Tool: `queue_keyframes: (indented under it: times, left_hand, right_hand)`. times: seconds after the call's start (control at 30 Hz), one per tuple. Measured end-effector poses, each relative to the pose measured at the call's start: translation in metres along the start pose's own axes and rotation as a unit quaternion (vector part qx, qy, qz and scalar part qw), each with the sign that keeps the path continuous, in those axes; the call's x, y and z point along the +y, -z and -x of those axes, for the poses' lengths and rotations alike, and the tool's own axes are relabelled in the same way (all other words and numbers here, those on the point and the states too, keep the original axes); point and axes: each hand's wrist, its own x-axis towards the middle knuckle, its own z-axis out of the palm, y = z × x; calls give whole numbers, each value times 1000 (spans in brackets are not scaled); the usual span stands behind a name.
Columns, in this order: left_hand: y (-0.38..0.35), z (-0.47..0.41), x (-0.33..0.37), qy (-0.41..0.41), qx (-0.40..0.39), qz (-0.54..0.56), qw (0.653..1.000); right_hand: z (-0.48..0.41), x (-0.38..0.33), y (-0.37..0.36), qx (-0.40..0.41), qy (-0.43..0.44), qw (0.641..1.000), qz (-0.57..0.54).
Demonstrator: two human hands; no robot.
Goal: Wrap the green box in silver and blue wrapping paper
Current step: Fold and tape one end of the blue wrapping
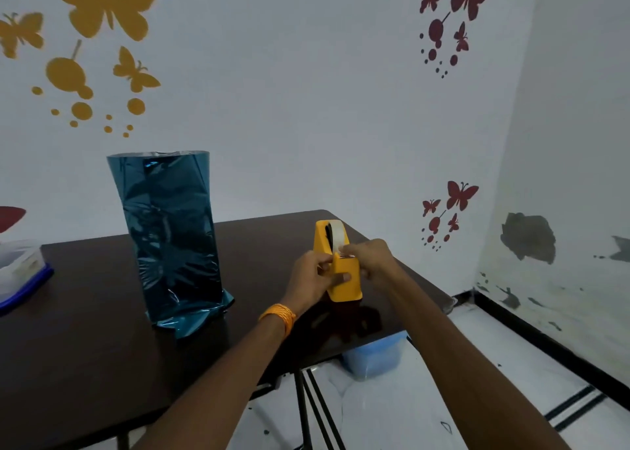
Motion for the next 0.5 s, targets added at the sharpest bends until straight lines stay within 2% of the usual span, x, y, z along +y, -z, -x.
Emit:
queue_keyframes:
  times: [0.17, 0.37, 0.5]
  left_hand:
    - [-3, 3, -1, -1, 0, 43, 999]
    - [-3, 5, 0, 9, -1, 58, 998]
    - [-4, 7, 0, -6, -5, 57, 998]
  right_hand:
    - [0, -11, -2, 26, -7, 998, -51]
    - [37, -25, 3, 81, 71, 994, 20]
    - [59, 8, -6, 100, 39, 993, -42]
